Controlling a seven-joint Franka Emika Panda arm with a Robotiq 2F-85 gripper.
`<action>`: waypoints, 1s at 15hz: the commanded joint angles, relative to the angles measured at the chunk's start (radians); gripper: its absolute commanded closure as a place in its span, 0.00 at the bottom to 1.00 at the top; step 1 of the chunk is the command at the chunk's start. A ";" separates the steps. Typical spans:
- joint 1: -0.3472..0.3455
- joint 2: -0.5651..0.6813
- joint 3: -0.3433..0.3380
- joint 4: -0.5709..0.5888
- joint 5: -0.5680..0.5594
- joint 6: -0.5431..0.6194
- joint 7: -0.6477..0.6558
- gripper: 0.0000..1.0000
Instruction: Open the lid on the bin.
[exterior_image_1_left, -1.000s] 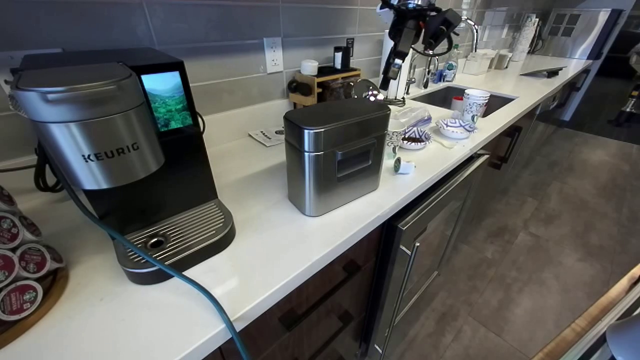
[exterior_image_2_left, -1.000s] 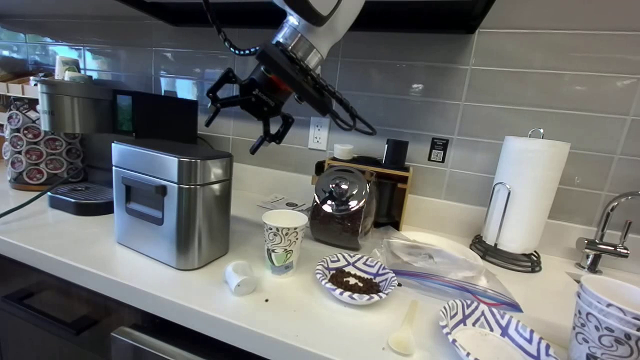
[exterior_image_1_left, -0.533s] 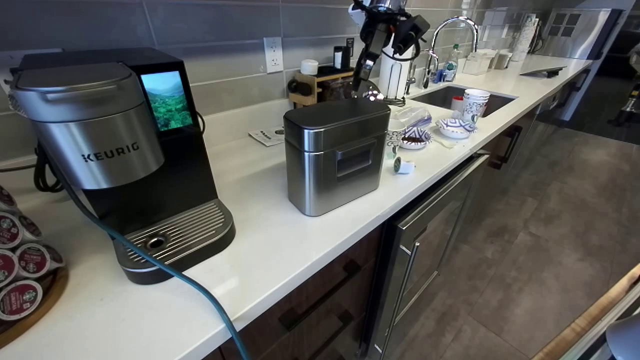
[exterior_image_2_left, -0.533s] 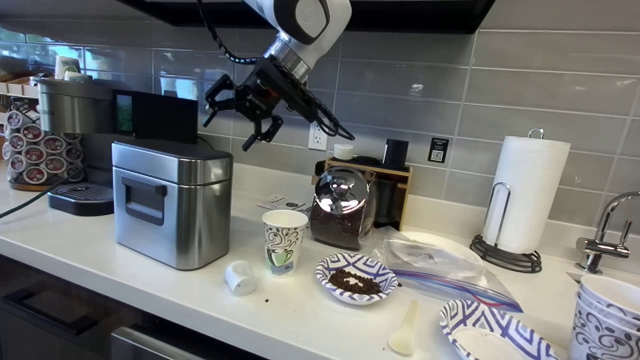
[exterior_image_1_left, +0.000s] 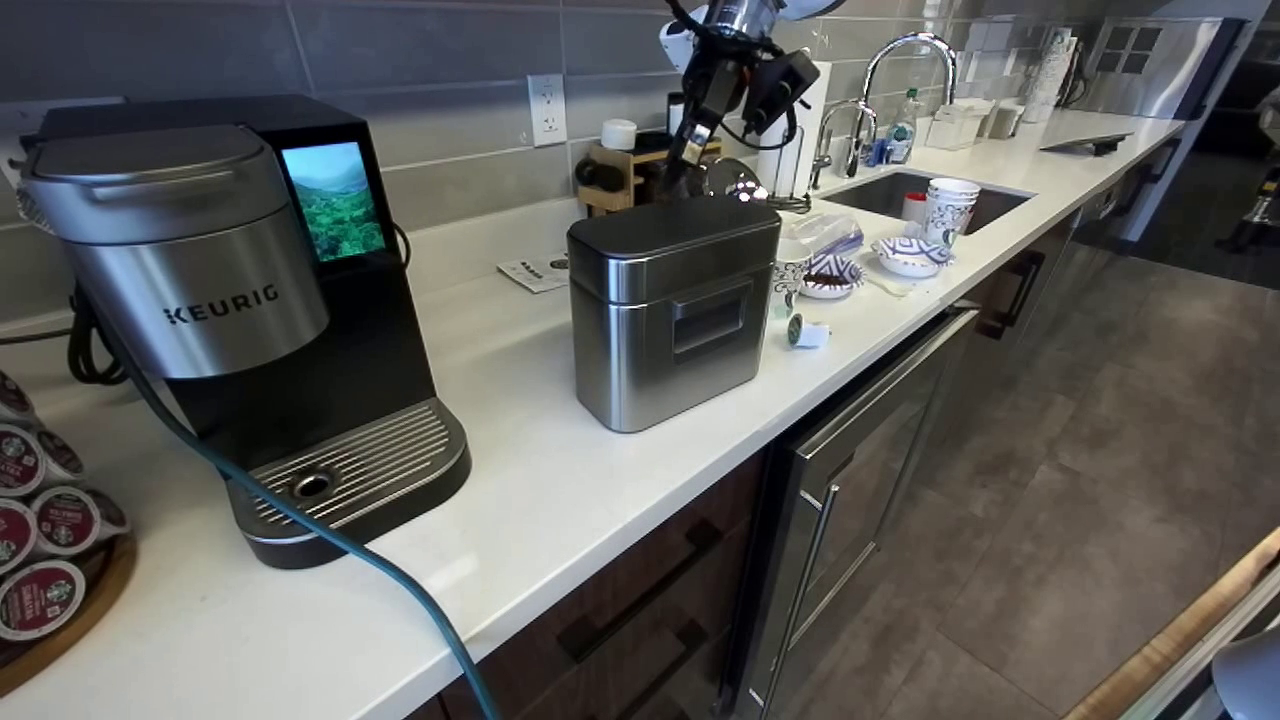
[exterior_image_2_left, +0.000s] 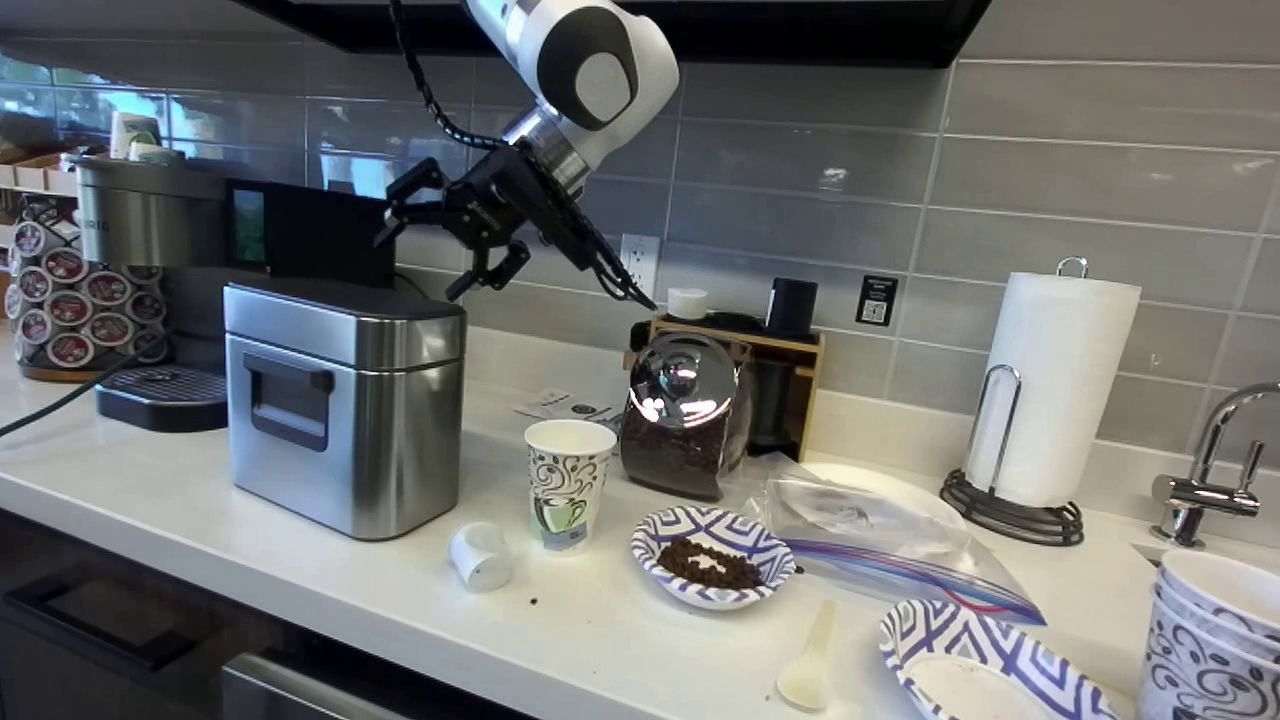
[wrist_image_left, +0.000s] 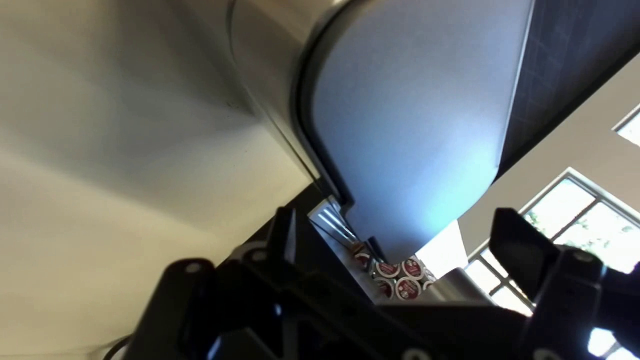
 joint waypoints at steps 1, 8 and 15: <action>-0.003 0.074 0.028 0.087 0.031 -0.089 0.027 0.00; 0.003 0.137 0.045 0.161 0.052 -0.147 0.086 0.00; 0.007 0.183 0.055 0.216 0.076 -0.186 0.180 0.00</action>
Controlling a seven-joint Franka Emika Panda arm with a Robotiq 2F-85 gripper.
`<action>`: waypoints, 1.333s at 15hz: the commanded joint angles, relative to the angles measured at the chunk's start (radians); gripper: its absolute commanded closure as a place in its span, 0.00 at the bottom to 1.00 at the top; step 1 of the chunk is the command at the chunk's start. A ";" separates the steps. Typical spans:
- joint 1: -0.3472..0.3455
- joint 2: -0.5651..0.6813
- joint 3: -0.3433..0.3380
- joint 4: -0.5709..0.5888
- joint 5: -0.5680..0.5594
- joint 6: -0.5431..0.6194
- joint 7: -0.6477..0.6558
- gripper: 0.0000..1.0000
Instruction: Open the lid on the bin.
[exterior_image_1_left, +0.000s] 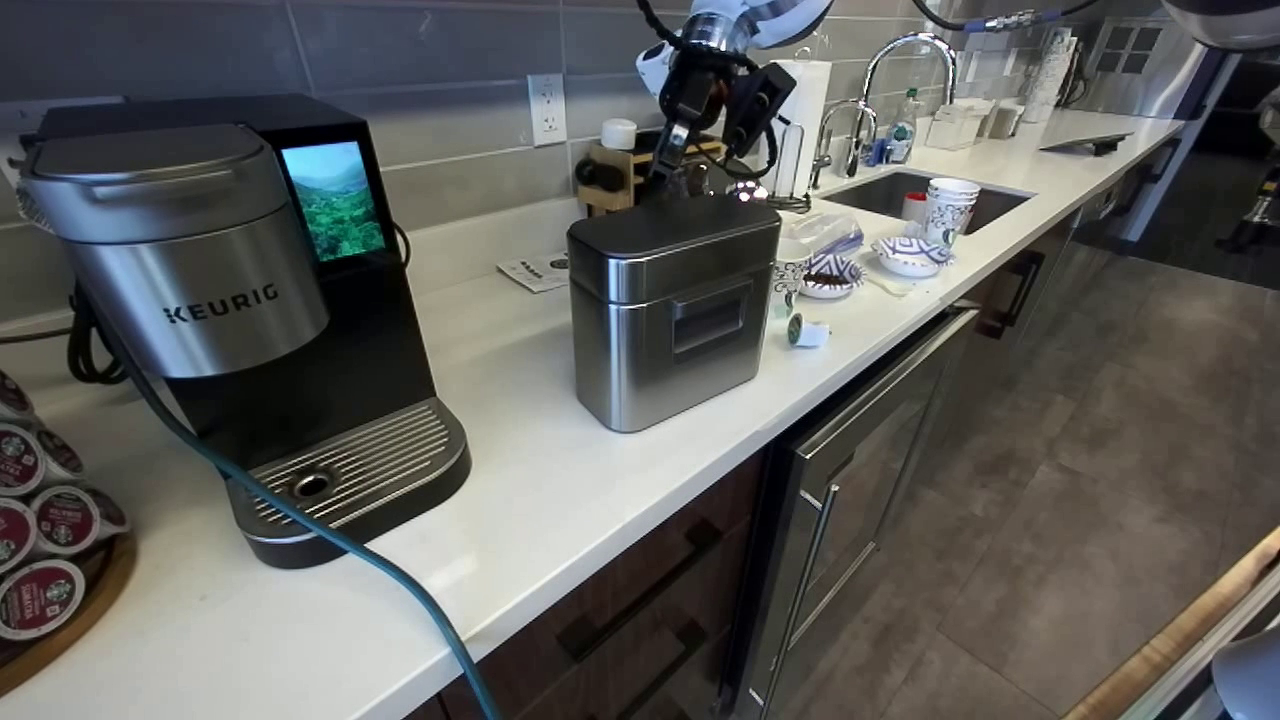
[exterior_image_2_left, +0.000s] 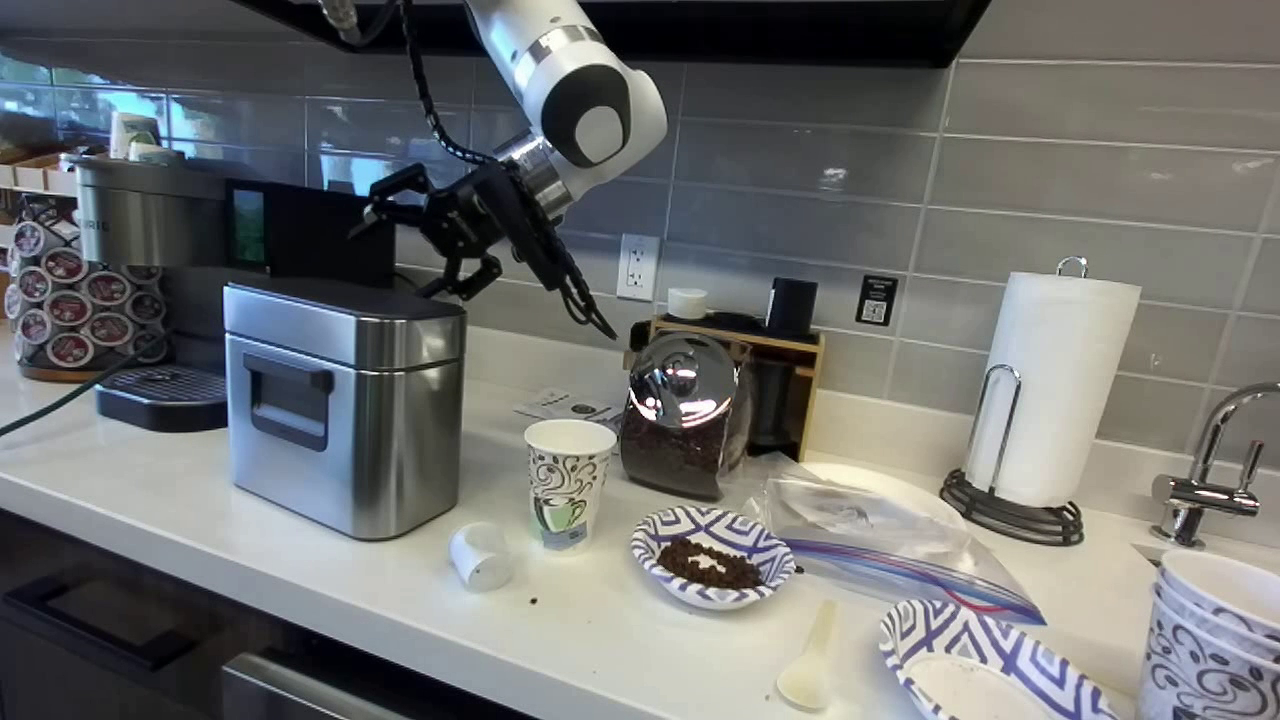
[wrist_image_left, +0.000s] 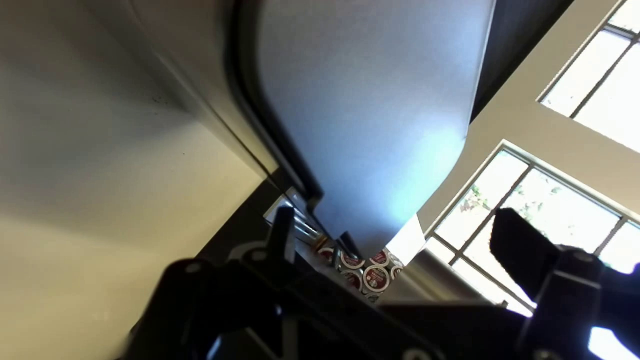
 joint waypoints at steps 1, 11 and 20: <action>0.005 0.054 0.006 0.073 0.024 -0.067 0.078 0.00; 0.003 0.083 0.012 0.136 0.066 -0.125 0.285 0.00; 0.007 0.066 0.009 0.142 0.078 -0.219 0.470 0.00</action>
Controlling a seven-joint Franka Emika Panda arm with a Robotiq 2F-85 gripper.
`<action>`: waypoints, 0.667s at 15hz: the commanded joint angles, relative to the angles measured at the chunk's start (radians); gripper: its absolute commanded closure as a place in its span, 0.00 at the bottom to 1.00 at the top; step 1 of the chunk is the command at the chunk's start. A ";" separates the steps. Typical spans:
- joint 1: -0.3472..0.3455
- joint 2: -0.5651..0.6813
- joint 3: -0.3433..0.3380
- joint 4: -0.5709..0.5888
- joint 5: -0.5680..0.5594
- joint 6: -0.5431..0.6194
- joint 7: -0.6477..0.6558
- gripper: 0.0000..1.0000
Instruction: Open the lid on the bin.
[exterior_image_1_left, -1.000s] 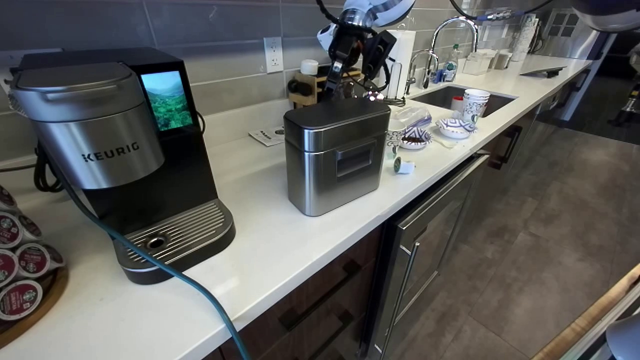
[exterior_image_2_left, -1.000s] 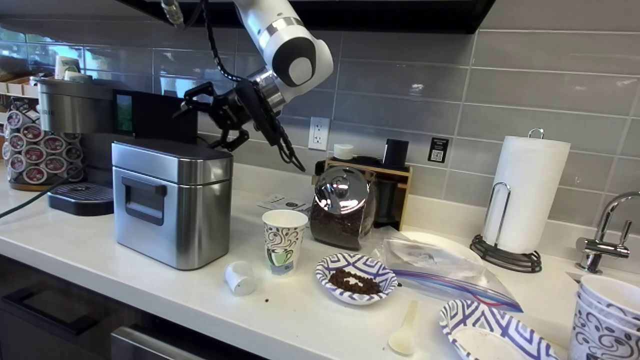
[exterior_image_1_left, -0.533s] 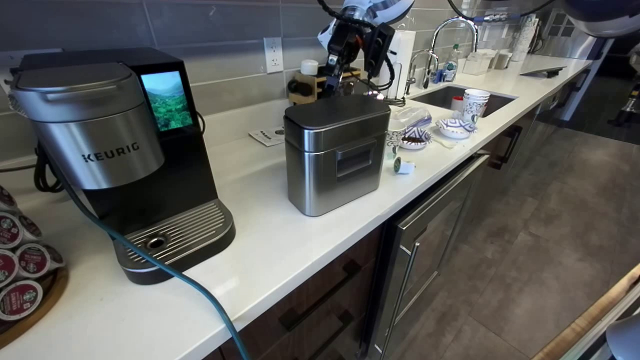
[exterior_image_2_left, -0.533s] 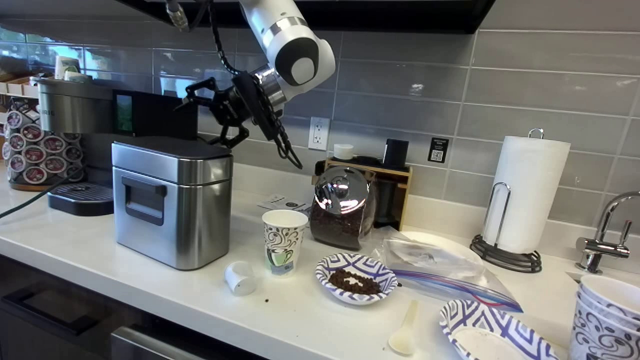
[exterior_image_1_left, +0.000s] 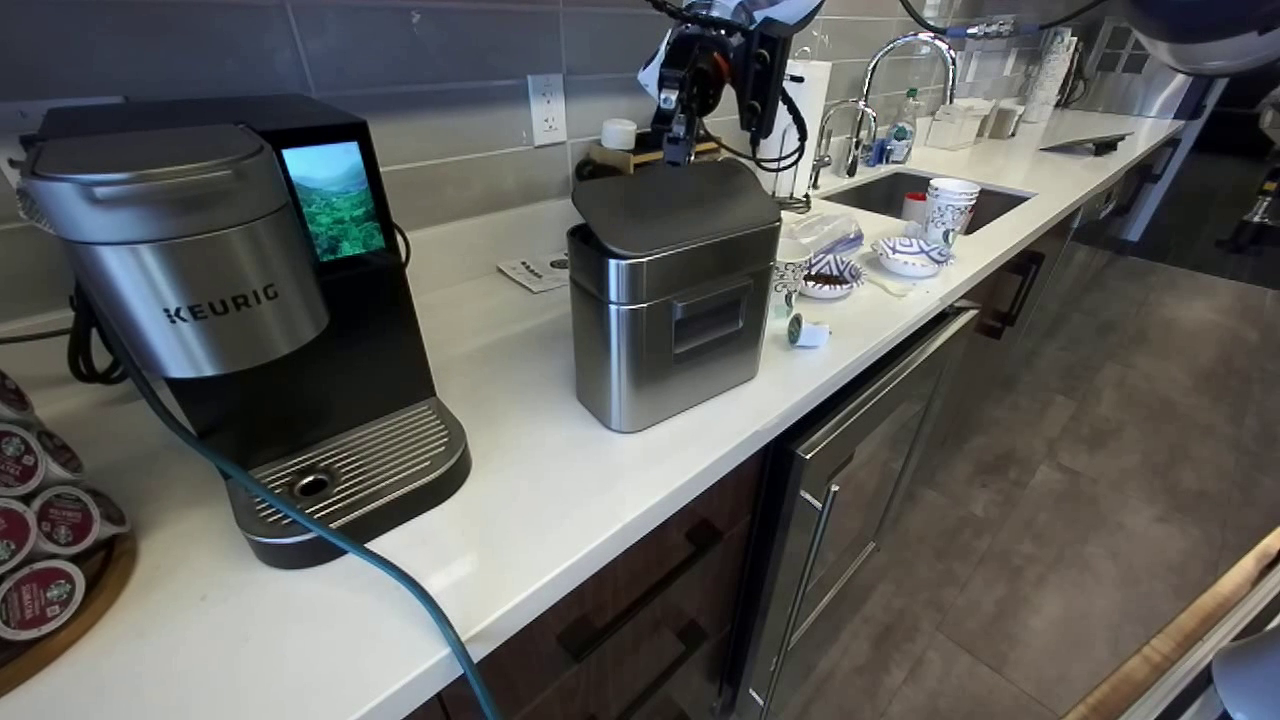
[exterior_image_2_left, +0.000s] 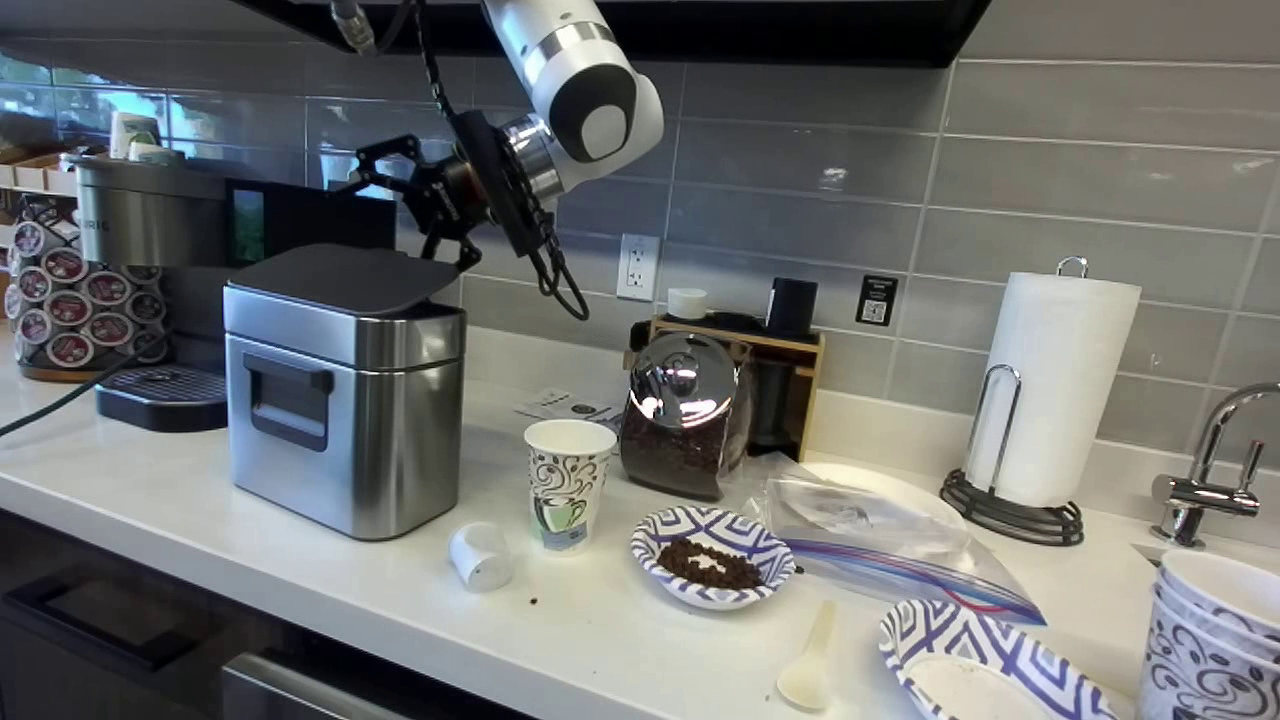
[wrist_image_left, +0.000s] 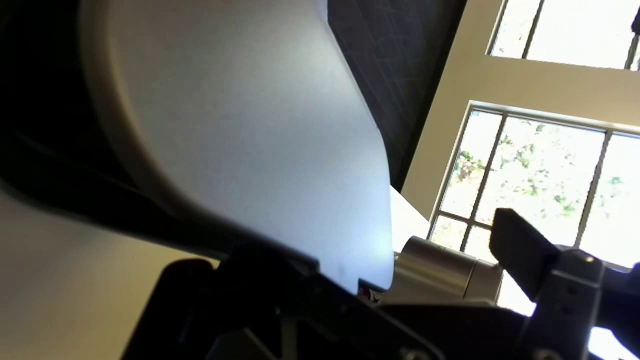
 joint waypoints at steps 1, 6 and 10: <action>0.000 0.002 -0.002 0.020 0.019 -0.051 0.084 0.00; -0.011 -0.054 0.002 -0.041 0.006 -0.069 0.083 0.00; -0.019 -0.084 0.008 -0.076 0.002 -0.092 0.001 0.00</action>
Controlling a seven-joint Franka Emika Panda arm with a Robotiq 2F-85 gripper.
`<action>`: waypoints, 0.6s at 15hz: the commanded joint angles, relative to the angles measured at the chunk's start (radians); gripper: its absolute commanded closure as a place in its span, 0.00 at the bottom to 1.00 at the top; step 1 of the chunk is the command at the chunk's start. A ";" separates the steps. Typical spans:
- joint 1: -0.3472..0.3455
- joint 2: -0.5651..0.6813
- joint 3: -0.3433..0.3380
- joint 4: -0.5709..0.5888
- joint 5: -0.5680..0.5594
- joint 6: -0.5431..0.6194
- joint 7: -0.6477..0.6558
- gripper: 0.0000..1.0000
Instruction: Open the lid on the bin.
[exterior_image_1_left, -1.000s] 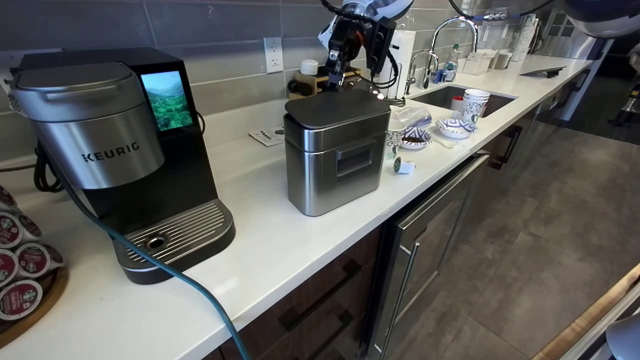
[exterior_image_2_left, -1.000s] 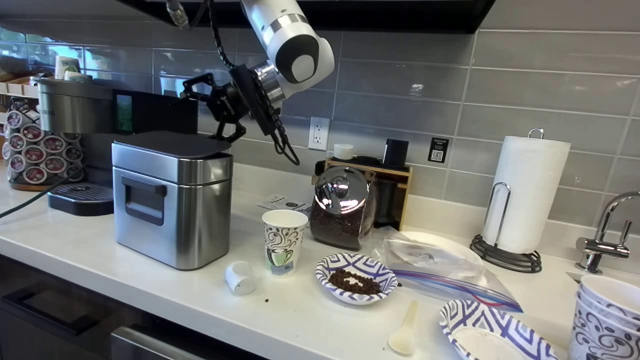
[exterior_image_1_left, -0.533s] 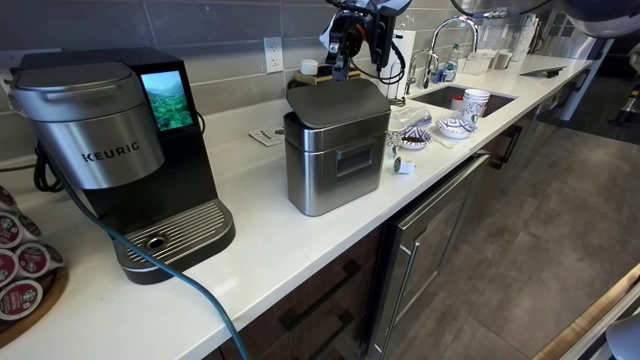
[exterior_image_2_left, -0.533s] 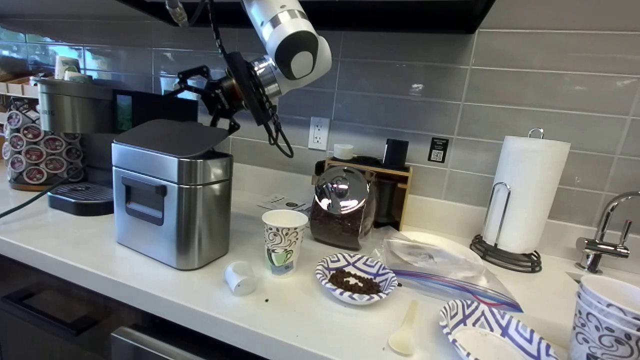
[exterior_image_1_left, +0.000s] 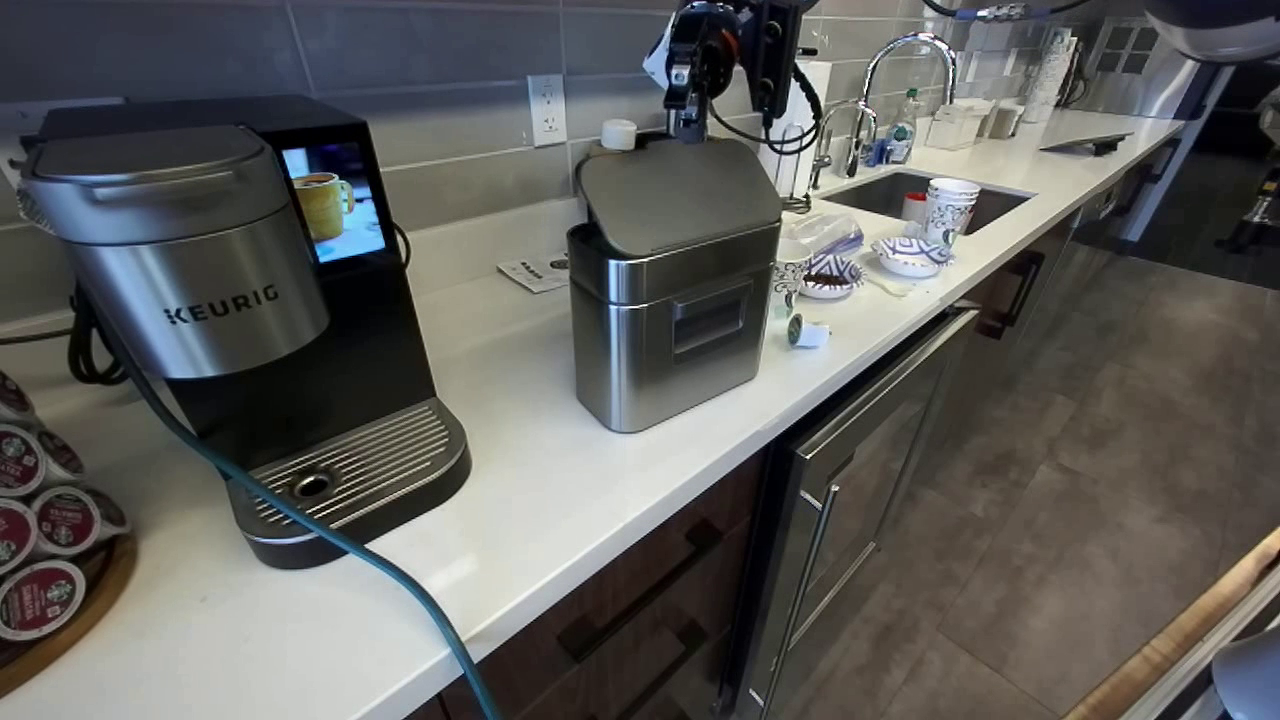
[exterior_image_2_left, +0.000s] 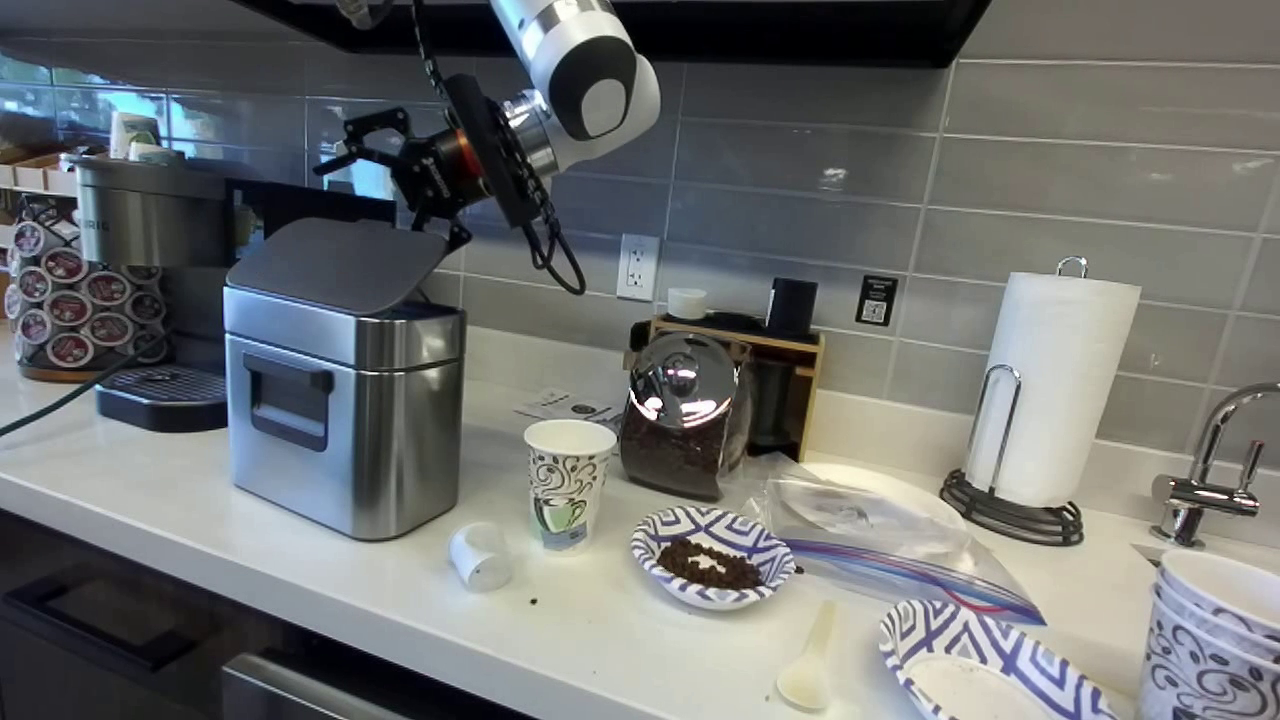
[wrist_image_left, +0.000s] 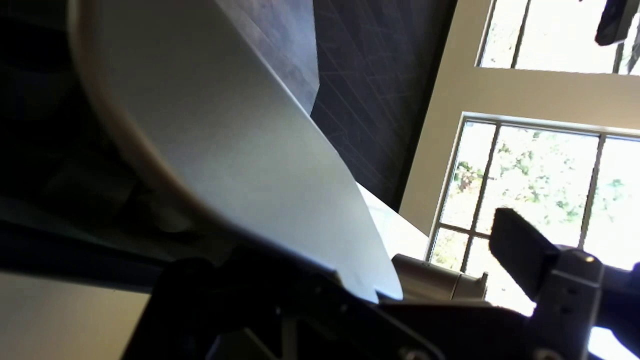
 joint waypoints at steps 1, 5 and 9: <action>-0.019 -0.064 0.008 -0.088 -0.002 -0.022 -0.081 0.00; -0.026 -0.133 0.002 -0.180 -0.017 0.014 -0.203 0.00; -0.029 -0.215 -0.029 -0.281 -0.003 0.035 -0.316 0.00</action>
